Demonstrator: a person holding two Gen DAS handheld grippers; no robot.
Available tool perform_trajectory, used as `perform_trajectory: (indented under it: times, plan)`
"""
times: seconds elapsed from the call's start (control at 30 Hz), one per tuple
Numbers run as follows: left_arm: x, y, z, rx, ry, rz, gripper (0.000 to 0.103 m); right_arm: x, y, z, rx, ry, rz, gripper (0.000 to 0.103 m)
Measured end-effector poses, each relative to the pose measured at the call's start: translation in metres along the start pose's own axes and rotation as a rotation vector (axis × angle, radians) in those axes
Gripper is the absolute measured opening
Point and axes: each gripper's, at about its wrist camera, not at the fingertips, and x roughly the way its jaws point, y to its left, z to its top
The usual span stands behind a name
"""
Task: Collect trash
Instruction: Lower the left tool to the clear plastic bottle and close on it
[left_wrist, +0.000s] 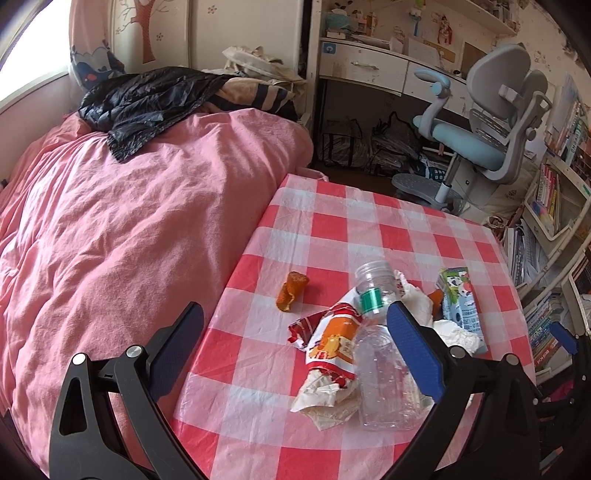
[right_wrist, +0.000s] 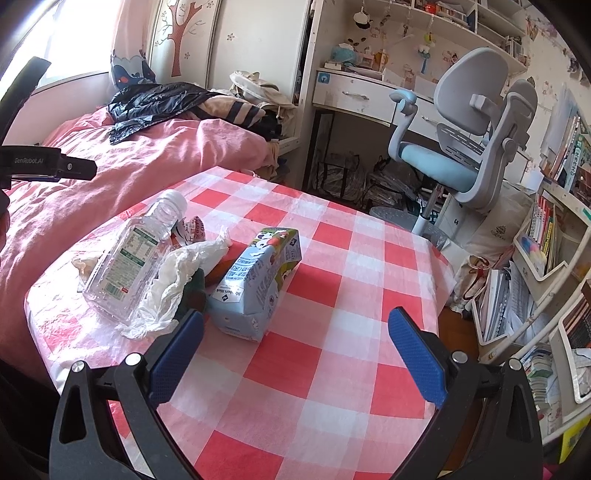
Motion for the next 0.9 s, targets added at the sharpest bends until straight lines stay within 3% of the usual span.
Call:
perform_trajectory:
  times: [0.1, 0.23, 0.5, 0.6, 0.67, 0.77, 0.9]
  plan:
    - [0.012, 0.024, 0.000, -0.078, 0.027, -0.013, 0.096, 0.002, -0.003, -0.001, 0.004, 0.011, 0.003, 0.096]
    - [0.030, 0.048, 0.001, -0.171, 0.055, -0.088, 0.096, 0.008, -0.009, 0.001, 0.024, 0.034, 0.029, 0.096]
    - [0.041, 0.044, 0.005, -0.152, 0.052, -0.087, 0.095, 0.011, -0.020, 0.002, 0.052, 0.046, 0.060, 0.096]
    - [0.033, 0.036, 0.006, -0.135, 0.043, -0.172, 0.094, 0.013, -0.024, 0.003, 0.061, 0.049, 0.067, 0.096]
    - [0.027, 0.028, 0.005, -0.119, 0.045, -0.269, 0.094, 0.015, -0.024, 0.004, 0.069, 0.051, 0.076, 0.096]
    - [0.028, 0.012, 0.000, -0.112, 0.106, -0.406, 0.091, 0.021, -0.023, 0.005, 0.075, 0.062, 0.100, 0.096]
    - [0.040, -0.006, -0.007, -0.103, 0.193, -0.467, 0.086, 0.021, -0.017, 0.008, 0.066, 0.050, 0.114, 0.095]
